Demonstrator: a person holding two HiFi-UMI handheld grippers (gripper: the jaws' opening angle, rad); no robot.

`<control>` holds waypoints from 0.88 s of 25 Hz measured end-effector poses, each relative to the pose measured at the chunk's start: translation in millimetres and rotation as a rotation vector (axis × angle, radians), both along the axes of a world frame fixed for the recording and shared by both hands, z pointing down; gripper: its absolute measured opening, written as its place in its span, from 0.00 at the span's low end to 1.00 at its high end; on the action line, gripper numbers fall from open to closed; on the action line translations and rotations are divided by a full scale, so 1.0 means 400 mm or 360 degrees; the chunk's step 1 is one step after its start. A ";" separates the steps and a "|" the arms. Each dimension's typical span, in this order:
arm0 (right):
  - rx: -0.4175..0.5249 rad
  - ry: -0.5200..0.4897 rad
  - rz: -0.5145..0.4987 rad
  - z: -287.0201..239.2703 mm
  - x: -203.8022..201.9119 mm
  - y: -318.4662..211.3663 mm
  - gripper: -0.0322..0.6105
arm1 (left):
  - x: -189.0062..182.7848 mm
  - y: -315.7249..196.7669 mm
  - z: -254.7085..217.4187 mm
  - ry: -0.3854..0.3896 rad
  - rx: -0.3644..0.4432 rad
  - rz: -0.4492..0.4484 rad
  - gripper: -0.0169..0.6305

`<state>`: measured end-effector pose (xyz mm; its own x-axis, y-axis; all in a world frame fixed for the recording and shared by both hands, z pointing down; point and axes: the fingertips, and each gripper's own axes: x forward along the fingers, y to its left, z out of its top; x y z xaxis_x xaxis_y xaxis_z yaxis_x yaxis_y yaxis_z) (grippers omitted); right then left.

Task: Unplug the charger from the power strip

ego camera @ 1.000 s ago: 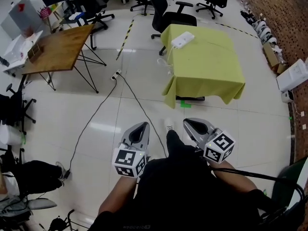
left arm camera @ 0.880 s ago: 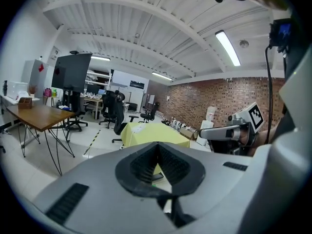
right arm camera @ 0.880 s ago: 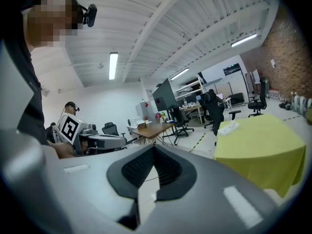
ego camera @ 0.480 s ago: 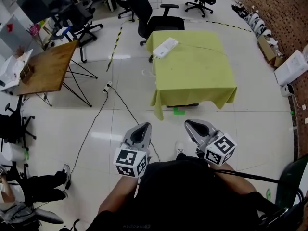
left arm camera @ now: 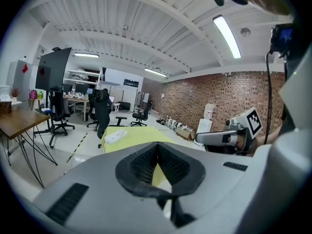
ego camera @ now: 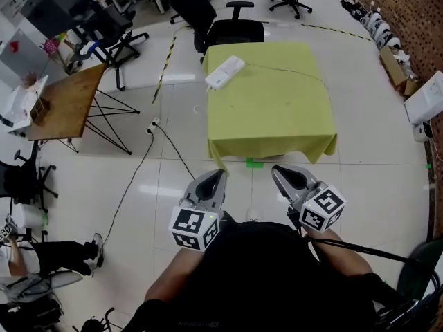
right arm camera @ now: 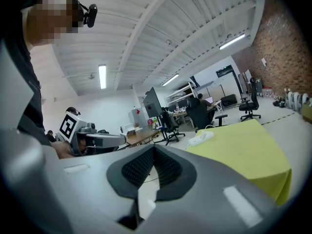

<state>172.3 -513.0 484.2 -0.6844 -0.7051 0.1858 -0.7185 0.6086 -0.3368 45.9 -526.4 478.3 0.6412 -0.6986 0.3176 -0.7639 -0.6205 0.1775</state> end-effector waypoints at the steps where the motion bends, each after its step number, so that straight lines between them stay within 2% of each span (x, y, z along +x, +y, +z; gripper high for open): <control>1: -0.0011 -0.0011 -0.0001 0.004 0.010 -0.012 0.05 | 0.020 -0.002 0.000 -0.0012 -0.0008 0.0024 0.04; 4: -0.0028 -0.0046 -0.0004 0.013 0.020 -0.040 0.05 | 0.043 -0.019 0.012 -0.0067 -0.0028 0.0059 0.04; 7: -0.0037 -0.0046 -0.0018 0.025 0.014 -0.067 0.05 | 0.040 -0.064 0.030 -0.0061 -0.0058 0.0035 0.04; 12: -0.0092 -0.0010 0.0026 0.061 0.033 -0.155 0.05 | 0.059 -0.156 0.067 -0.0087 -0.0073 0.0102 0.04; 17: -0.0121 0.0030 0.0057 0.070 0.017 -0.282 0.05 | 0.030 -0.302 0.077 -0.0065 -0.0072 0.0113 0.04; 22: -0.0123 0.0079 0.0049 0.052 -0.046 -0.425 0.05 | -0.030 -0.461 0.075 -0.0041 -0.0071 0.0123 0.04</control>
